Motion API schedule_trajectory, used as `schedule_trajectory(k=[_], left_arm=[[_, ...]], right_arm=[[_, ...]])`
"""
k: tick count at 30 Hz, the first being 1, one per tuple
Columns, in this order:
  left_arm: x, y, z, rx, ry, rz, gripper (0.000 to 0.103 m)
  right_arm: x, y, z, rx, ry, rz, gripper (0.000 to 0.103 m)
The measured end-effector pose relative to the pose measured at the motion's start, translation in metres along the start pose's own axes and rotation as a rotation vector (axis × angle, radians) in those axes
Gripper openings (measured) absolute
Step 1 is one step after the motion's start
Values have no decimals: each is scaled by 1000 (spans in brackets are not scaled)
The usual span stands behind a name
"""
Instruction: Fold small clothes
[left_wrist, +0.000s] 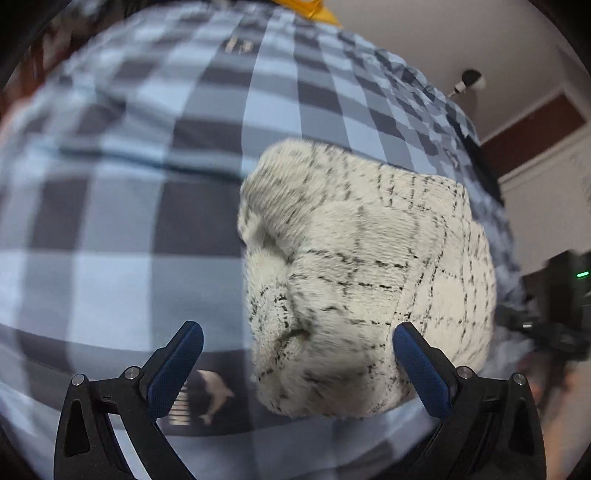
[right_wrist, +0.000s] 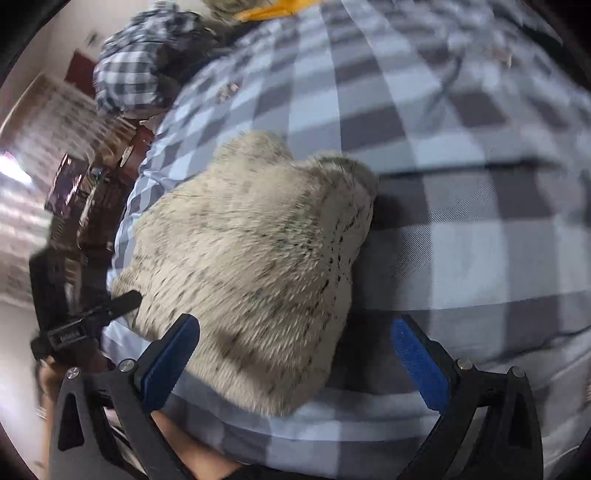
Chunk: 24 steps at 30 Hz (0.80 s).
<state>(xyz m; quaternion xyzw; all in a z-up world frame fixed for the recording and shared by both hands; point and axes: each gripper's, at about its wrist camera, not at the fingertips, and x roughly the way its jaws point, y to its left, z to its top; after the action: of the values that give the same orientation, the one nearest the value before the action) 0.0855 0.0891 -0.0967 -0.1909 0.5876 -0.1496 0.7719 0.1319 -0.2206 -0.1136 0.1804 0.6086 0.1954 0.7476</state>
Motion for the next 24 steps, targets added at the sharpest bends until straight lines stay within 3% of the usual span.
schedule_trajectory(k=[4,7,10,17,20,24], left_arm=[[25,19,4,-110,81,-126,103],[58,39,1,-253,181,-250,103],[82,55,-5,-385,218,-375,103],[85,49,-3,-394,202,-368,103],[80,44,-7,-377,196,-352,101],[69,34,-11,-354,160,-330,83]], right_arm=[[29,-20,8,169,105,227,102],[46,-21,9,212,146,262,102],[53,-19,9,230,145,291,102],[64,-30,9,286,178,381,103],[58,-33,7,317,219,376,103],[50,-29,0,343,178,336,102]])
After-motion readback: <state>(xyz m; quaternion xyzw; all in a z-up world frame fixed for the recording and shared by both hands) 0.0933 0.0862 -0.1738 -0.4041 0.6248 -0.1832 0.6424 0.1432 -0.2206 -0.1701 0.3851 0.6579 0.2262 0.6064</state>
